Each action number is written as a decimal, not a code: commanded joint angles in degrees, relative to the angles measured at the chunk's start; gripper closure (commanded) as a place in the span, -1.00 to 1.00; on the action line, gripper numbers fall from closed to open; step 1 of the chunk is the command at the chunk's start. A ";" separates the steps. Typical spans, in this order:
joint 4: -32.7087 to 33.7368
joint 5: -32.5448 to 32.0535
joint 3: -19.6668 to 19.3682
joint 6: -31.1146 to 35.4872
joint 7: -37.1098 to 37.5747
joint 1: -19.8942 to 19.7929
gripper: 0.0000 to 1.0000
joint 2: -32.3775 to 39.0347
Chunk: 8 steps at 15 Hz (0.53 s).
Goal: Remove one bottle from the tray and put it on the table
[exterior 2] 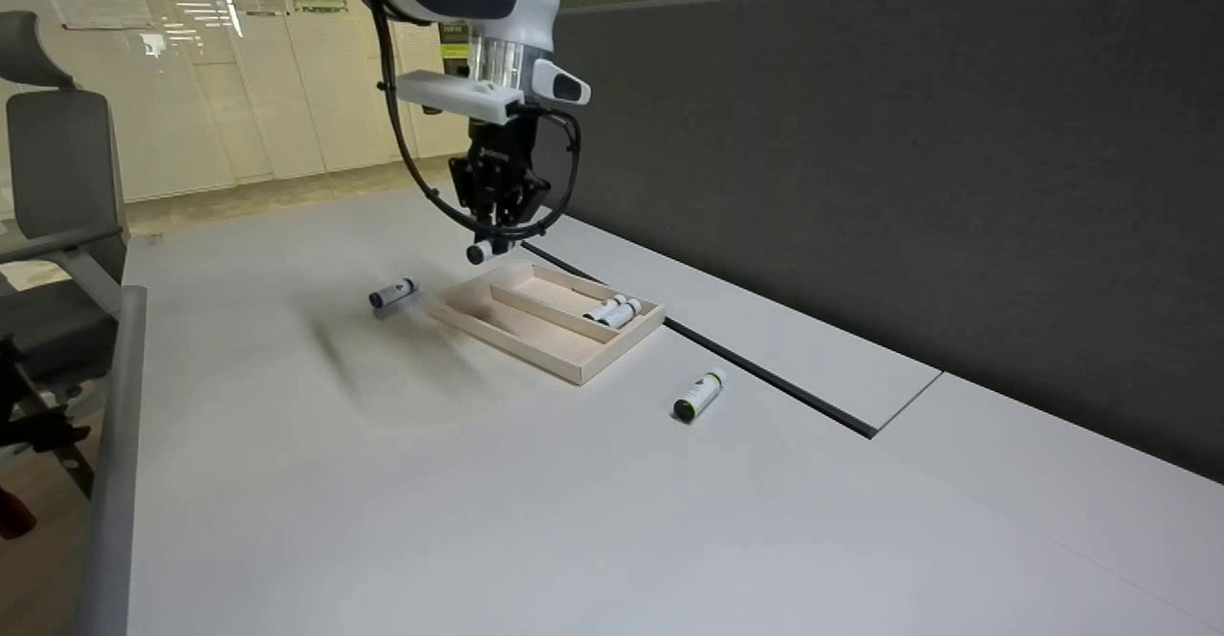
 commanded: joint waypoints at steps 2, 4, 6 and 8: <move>-16.95 -0.20 0.88 4.38 -1.08 -1.24 0.87 -11.37; -23.06 -0.12 0.48 7.78 -0.17 -1.17 0.87 -14.49; -26.21 -0.88 -0.37 12.16 1.79 -0.66 0.87 -14.80; -28.10 -1.61 -1.13 16.78 3.29 -0.33 0.87 -14.19</move>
